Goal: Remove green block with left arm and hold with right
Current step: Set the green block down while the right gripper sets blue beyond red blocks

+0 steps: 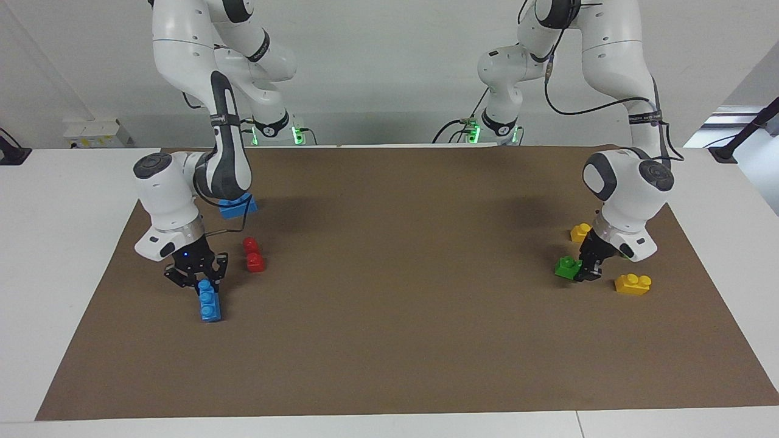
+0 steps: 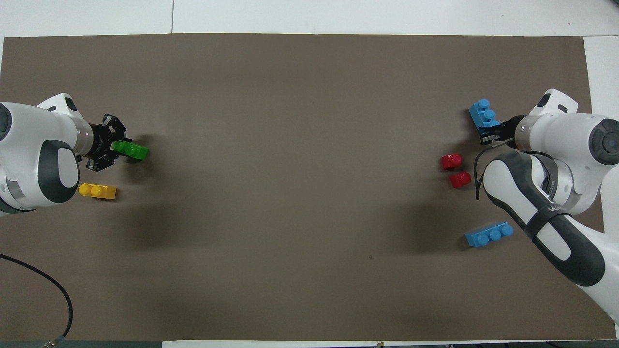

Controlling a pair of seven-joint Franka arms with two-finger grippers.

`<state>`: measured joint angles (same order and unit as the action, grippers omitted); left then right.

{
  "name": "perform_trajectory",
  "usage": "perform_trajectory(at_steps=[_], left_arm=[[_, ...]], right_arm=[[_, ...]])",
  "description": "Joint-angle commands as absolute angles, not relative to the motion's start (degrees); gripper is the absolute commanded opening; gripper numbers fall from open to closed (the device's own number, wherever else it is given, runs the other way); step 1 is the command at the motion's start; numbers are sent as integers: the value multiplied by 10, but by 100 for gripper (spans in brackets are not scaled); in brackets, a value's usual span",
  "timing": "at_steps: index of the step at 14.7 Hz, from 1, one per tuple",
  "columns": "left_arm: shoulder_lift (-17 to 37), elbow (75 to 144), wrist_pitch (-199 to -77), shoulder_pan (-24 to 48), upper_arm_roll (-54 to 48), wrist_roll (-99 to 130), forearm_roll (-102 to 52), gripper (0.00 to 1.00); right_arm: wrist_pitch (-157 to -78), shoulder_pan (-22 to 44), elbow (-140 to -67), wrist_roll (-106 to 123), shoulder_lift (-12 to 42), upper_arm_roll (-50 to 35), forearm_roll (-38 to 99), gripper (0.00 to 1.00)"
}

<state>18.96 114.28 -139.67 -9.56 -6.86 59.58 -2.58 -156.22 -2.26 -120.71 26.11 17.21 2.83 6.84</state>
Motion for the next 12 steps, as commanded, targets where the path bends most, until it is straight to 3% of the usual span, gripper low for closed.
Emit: perform_trajectory(at_steps=[1,3,6,7,8,12], left_arm=[[201,1135,-1387,-106,-71,577,-33,26],[197,1135,-1379,-106,-71,577,-33,44],[190,1135,-1374,-105,-71,578,-33,94],[186,1135,-1369,-105,-71,578,-33,100],[182,1135,-1361,-105,-72,578,-33,100],[160,1134,-1333,-105,-73,578,-34,100]], right_arm=[[-1600,-22,-1244,239,161,26,54,14],[-1637,-22,-1268,239,162,25,54,14],[-1638,-22,-1272,237,169,25,59,19],[-1637,-22,-1271,237,170,25,61,25],[-1637,-22,-1271,239,170,25,62,33],[-1635,-24,-1265,242,171,25,62,86]])
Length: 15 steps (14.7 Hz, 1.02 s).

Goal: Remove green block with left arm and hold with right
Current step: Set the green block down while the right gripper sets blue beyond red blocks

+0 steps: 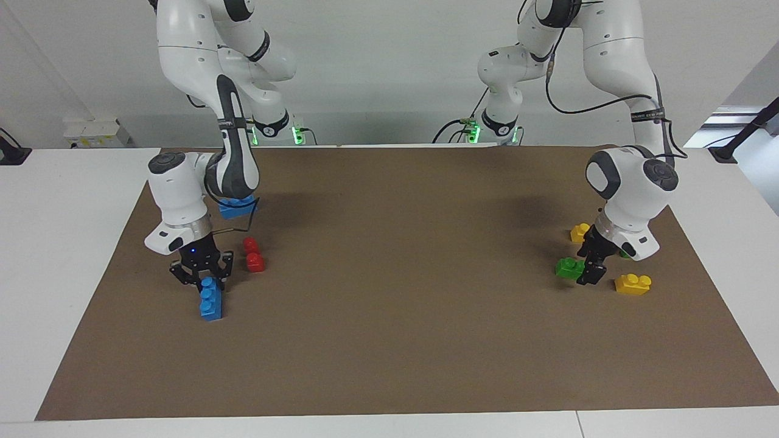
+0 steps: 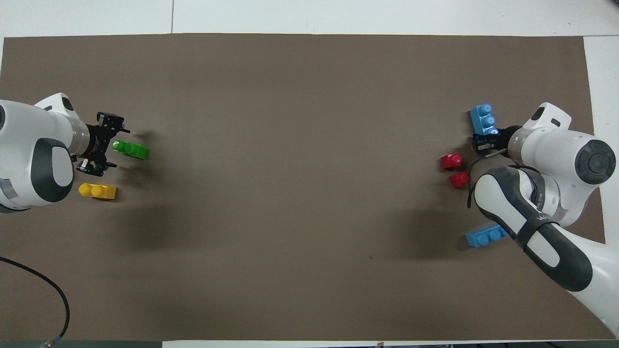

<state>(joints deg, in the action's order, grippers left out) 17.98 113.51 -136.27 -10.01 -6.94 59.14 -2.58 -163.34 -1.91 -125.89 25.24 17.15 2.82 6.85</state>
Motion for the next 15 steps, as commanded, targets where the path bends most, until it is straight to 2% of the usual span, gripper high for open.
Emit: perform_trajectory(at_steps=[1,2,5,9,15], left_arm=[[151,1134,-1325,-105,-73,578,-34,100],[143,1134,-1318,-103,-73,578,-35,100],[122,1131,-1296,-98,-72,578,-34,100],[95,1120,-1260,-94,-75,578,-34,100],[71,1061,-1168,-69,-74,560,-19,100]], right_arm=[[-1635,-24,-1265,242,171,25,63,96],[-1635,-24,-1264,242,171,25,63,100],[-1617,-24,-1250,243,171,25,63,100],[-1538,-24,-1209,246,158,26,63,100],[-1423,-23,-1206,243,92,28,64,100]])
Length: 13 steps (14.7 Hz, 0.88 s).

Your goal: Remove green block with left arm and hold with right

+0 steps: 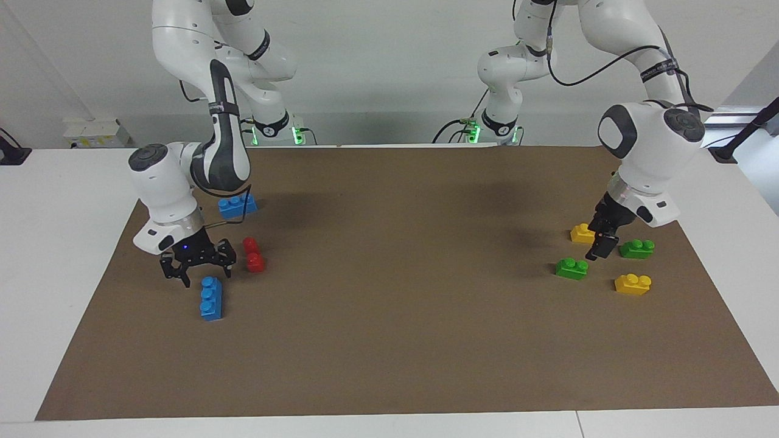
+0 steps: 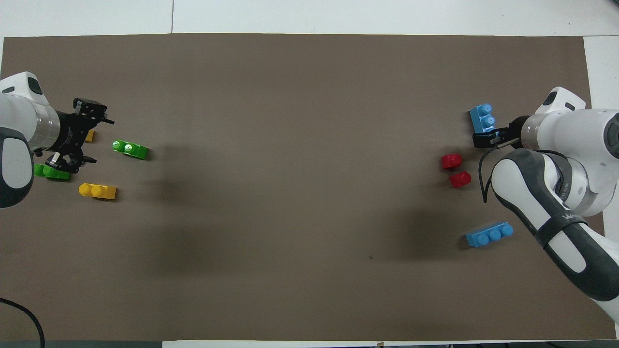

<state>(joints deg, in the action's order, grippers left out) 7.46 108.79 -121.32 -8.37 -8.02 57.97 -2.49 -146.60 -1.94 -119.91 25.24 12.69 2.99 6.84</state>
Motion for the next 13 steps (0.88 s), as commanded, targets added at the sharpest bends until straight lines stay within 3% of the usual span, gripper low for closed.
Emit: perform_trajectory(at_steps=[1,7,13], left_arm=[[70,1050,-1152,-69,-75,542,-14,100],[35,1024,-1103,-62,-75,352,-11,100],[-5,1020,-1053,-62,-75,164,-2,100]], right_arm=[[-1393,-23,-1205,243,77,29,64,100],[-1238,-21,-1200,240,-16,33,53,100],[-1099,-15,-1154,206,-51,40,42,100]])
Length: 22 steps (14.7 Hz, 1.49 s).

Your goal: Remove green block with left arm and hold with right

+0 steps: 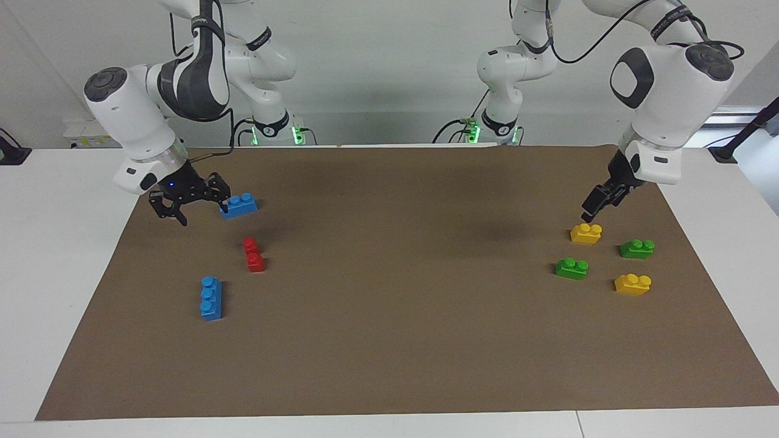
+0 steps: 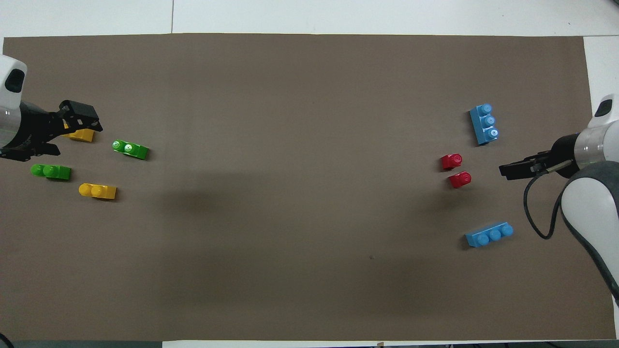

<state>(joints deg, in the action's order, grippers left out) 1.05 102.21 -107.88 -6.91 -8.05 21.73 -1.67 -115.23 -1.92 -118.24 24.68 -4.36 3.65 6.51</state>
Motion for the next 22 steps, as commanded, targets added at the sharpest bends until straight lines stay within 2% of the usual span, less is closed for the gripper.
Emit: perform_trajectory(at_steps=[1,3,7,10,14,19,22], left_arm=[[-9,1017,-1039,-62,-75,132,3,100],[-13,1003,-1011,-62,-74,84,3,100],[-17,978,-960,-62,-74,76,2,100],[-31,976,-931,-61,-79,73,2,100],[-39,973,-926,-61,-80,41,1,100],[-30,935,-896,-53,-75,42,1,100],[-31,933,-888,-53,-77,41,1,100]], right_arm=[[-1071,-14,-1124,182,-46,40,33,100],[-1017,-2,-1057,151,-24,37,18,100],[-996,1,-979,84,17,37,18,100],[-934,0,-887,52,71,37,24,100],[-913,0,-859,32,69,48,18,100],[-878,0,-839,30,71,50,15,100],[-883,1,-824,29,70,47,10,100]])
